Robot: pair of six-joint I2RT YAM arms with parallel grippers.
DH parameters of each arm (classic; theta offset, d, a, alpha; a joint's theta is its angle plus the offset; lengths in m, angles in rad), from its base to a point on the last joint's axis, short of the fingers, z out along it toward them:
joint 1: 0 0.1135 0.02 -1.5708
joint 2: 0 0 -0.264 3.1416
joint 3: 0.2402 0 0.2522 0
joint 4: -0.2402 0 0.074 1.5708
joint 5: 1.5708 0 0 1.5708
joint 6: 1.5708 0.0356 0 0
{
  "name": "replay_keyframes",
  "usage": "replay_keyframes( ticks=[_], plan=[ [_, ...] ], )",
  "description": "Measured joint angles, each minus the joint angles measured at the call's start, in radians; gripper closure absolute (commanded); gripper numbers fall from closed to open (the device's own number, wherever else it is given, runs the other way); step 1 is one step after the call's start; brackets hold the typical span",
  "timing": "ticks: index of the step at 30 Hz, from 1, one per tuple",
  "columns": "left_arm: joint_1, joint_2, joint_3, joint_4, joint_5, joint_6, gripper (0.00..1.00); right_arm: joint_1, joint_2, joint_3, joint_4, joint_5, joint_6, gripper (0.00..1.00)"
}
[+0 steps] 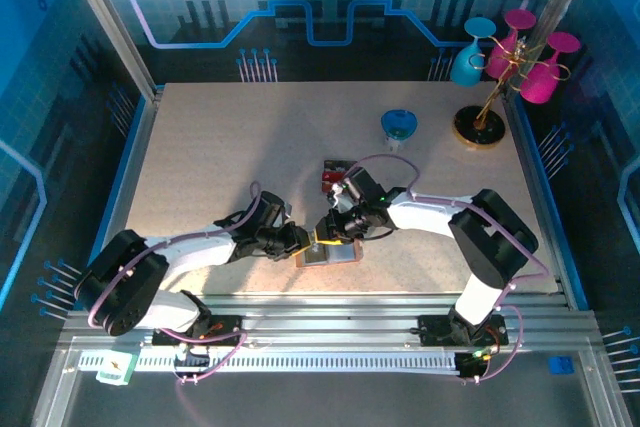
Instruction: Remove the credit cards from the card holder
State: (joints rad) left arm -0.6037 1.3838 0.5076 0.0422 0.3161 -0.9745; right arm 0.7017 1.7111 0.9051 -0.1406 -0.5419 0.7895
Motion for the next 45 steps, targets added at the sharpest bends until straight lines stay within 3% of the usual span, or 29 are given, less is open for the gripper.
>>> replay_keyframes(
  ticks=[9, 45],
  plan=[
    [0.000, 0.010, 0.000, 0.000, -0.001, -0.004, 0.88, 0.000, 0.051, 0.026, -0.009, 0.004, -0.011, 0.72],
    [0.000, 0.015, -0.020, -0.014, -0.005, 0.004, 0.89, 0.019, 0.101, 0.072, -0.111, 0.058, -0.076, 0.66]
  ],
)
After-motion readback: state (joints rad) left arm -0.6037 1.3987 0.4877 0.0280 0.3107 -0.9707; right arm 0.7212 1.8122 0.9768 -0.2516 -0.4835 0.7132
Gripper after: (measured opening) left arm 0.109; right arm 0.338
